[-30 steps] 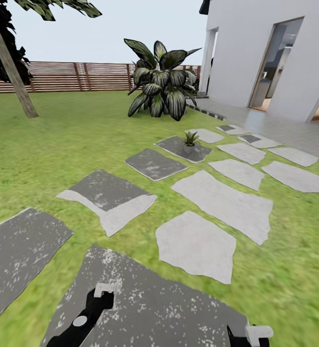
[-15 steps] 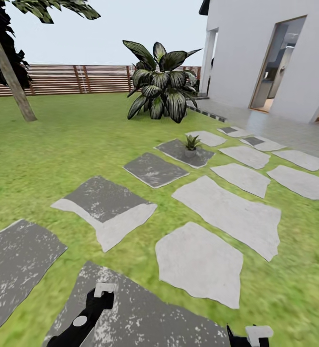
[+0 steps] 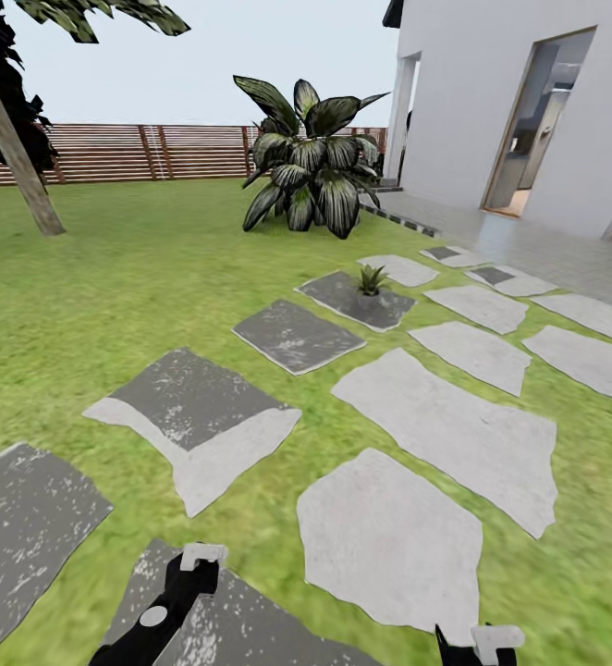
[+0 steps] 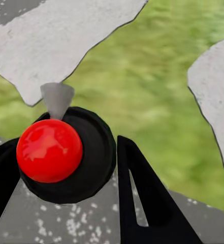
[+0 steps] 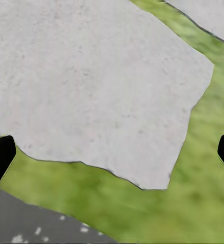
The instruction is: Pick up the pesticide atomizer in the garden and spray insectifuge to fully cover both potted plants in the garden.
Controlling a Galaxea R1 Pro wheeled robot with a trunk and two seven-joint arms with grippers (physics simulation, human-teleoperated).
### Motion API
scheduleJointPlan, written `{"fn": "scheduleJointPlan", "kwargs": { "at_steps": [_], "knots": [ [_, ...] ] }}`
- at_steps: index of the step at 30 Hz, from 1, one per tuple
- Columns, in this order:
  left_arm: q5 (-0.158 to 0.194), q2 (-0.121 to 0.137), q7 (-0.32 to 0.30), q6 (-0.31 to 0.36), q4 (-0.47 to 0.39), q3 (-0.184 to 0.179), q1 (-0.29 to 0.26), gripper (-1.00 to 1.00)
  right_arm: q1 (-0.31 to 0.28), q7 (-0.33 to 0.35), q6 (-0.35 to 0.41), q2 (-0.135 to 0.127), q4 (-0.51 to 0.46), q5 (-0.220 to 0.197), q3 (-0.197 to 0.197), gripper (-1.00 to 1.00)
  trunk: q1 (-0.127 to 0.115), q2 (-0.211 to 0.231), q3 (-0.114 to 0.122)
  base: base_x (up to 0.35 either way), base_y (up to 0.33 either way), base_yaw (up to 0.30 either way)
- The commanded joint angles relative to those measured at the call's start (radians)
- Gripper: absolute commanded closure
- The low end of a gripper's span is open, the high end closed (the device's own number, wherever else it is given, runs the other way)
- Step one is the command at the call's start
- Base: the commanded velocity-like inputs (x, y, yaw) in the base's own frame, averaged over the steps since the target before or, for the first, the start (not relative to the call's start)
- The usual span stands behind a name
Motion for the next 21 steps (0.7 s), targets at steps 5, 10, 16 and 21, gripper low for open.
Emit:
{"fn": "scheduleJointPlan", "kwargs": {
  "at_steps": [5,10,16,21],
  "knots": [
    [-0.001,0.000,0.001,-0.003,0.001,-0.003,-0.001,1.00,-0.001,0.000,-0.003,0.000,0.001,0.000,0.000,-1.00,0.000,0.000,-0.001,0.338,0.000,0.000],
    [-0.001,0.000,0.001,-0.003,0.001,-0.003,-0.001,1.00,0.000,0.000,-0.003,0.000,0.001,0.000,0.000,-1.00,0.000,0.000,-0.001,0.338,0.000,0.000],
    [-0.001,0.000,0.001,-0.003,0.001,-0.003,-0.001,1.00,0.000,0.000,-0.003,0.000,0.001,0.000,0.000,-1.00,0.000,0.000,-0.001,0.338,0.000,0.000],
    [-0.001,0.001,0.001,-0.003,0.001,-0.003,-0.001,1.00,0.000,0.000,-0.003,0.000,0.001,0.000,0.000,-1.00,0.000,0.000,-0.001,0.338,0.000,0.000]
  ]
}}
